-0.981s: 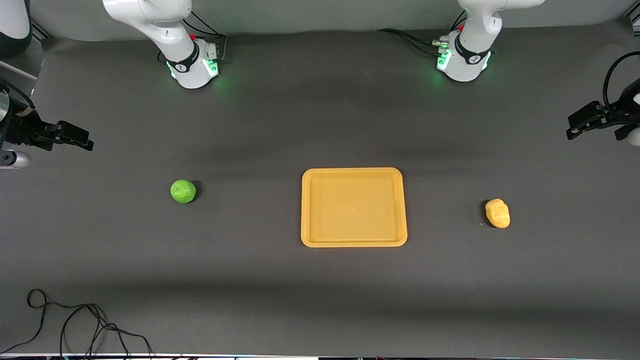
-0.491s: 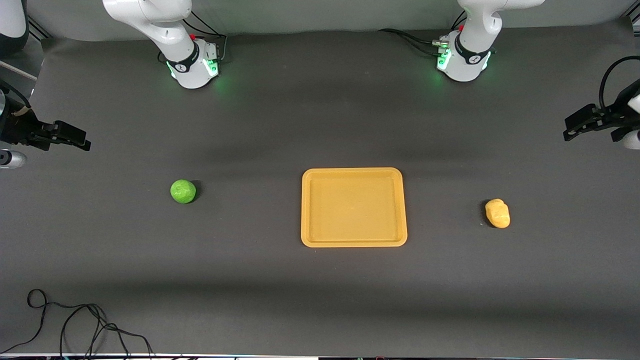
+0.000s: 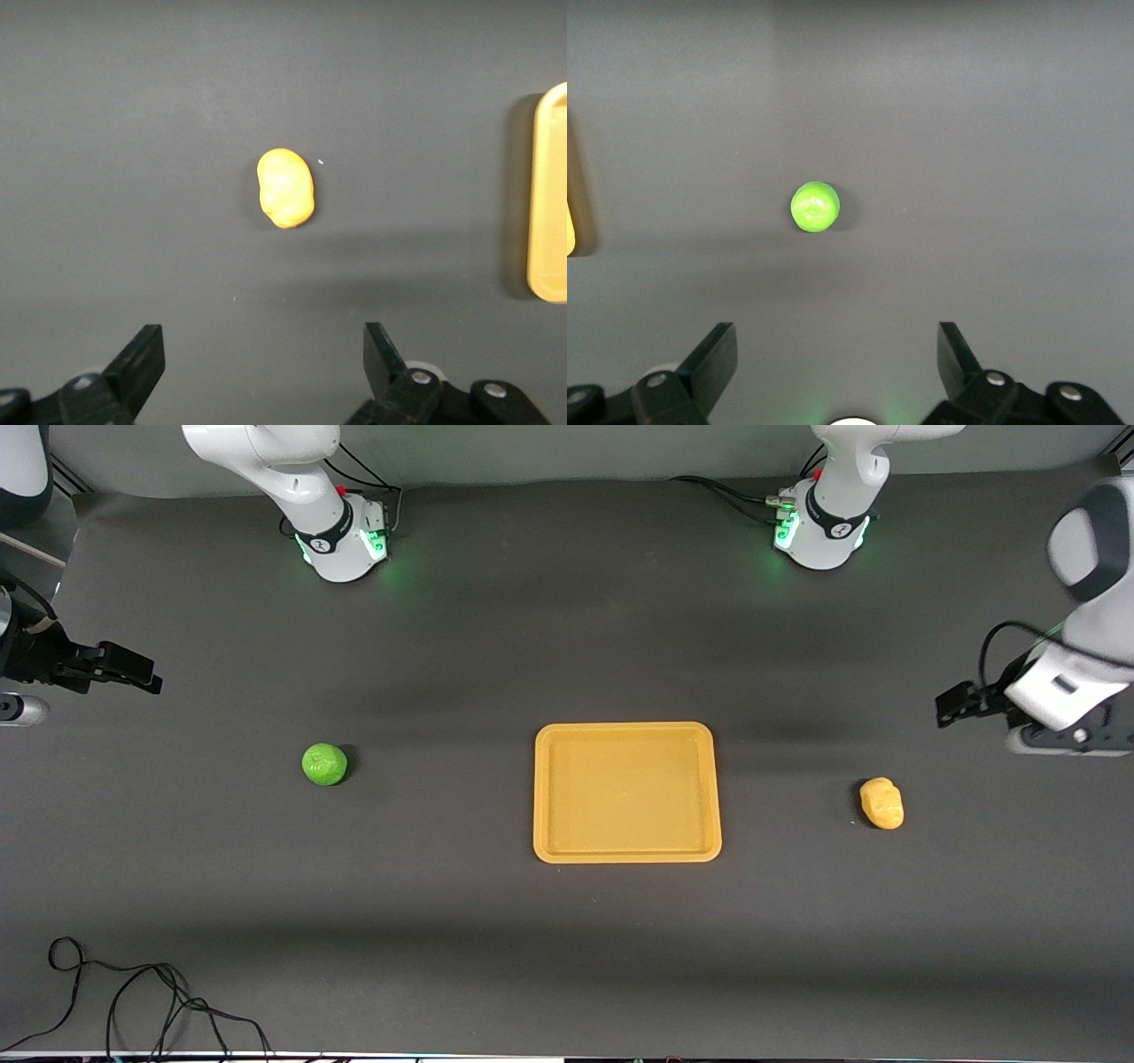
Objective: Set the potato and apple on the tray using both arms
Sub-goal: 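Lower the left gripper over the yellow potato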
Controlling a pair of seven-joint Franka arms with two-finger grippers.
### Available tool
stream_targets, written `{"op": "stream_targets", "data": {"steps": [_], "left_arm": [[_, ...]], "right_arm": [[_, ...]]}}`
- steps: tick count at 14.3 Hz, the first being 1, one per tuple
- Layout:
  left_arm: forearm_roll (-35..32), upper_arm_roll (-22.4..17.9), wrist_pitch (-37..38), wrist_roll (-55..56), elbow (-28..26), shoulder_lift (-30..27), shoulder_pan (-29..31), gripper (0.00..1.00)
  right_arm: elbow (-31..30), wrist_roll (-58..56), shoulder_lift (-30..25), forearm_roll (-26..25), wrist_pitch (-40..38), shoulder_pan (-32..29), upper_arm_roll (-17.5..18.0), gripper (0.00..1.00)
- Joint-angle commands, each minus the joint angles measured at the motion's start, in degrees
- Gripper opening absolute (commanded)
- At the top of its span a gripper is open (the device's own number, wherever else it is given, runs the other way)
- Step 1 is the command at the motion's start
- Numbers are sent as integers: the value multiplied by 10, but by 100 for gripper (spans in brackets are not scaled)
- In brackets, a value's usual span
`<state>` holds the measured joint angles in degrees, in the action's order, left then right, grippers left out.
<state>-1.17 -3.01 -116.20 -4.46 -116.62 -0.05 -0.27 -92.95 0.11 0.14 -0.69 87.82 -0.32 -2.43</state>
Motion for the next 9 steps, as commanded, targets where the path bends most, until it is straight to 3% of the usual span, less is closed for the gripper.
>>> {"op": "stream_targets", "data": {"steps": [1,9], "left_arm": [[3,1,-69,1,-14,57,14,100],[4,3,-240,47,-15,211,4,100]], "right_arm": [[13,-4,6,6,-5,4,-5,100],[13,-5,6,5,-5,4,-5,100]]}}
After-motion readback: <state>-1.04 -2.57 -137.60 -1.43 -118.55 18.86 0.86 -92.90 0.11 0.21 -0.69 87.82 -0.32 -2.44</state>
